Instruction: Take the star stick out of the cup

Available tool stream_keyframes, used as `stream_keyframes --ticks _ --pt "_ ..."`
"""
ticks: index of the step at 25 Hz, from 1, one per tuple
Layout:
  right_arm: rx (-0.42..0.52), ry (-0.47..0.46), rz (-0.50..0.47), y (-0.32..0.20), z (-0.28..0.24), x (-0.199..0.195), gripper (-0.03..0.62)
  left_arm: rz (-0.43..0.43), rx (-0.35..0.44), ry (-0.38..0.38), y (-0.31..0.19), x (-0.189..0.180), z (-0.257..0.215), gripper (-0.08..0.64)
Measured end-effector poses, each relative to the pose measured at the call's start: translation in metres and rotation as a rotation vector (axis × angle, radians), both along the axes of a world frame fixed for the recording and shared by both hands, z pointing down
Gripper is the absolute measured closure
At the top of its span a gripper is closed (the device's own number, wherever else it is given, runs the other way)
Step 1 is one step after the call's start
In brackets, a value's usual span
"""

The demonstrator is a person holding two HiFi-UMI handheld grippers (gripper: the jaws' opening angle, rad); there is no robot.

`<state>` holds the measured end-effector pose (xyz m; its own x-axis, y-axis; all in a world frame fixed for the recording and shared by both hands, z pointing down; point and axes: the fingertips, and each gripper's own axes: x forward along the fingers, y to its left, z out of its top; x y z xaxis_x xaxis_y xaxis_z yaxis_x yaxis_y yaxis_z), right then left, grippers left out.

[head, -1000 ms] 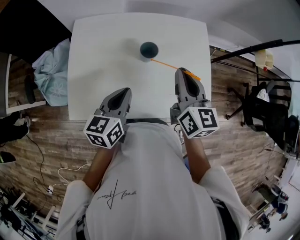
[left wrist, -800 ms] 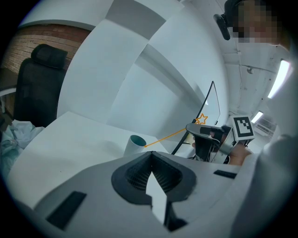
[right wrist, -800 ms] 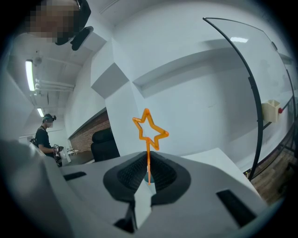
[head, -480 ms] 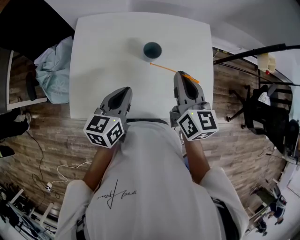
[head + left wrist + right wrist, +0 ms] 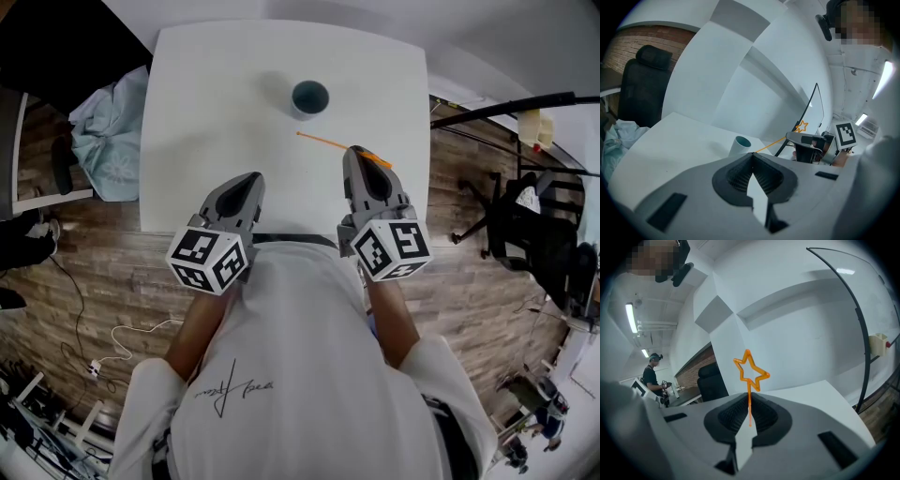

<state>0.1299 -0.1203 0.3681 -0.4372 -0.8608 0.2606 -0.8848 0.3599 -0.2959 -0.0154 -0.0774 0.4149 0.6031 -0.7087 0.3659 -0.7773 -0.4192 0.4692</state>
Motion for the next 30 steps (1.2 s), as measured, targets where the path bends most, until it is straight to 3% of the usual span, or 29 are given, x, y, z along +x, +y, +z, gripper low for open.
stream_keyframes --ticks 30 --pt "-0.111 -0.029 -0.149 0.014 0.033 -0.031 0.568 -0.049 -0.009 0.006 -0.006 -0.014 0.0 0.557"
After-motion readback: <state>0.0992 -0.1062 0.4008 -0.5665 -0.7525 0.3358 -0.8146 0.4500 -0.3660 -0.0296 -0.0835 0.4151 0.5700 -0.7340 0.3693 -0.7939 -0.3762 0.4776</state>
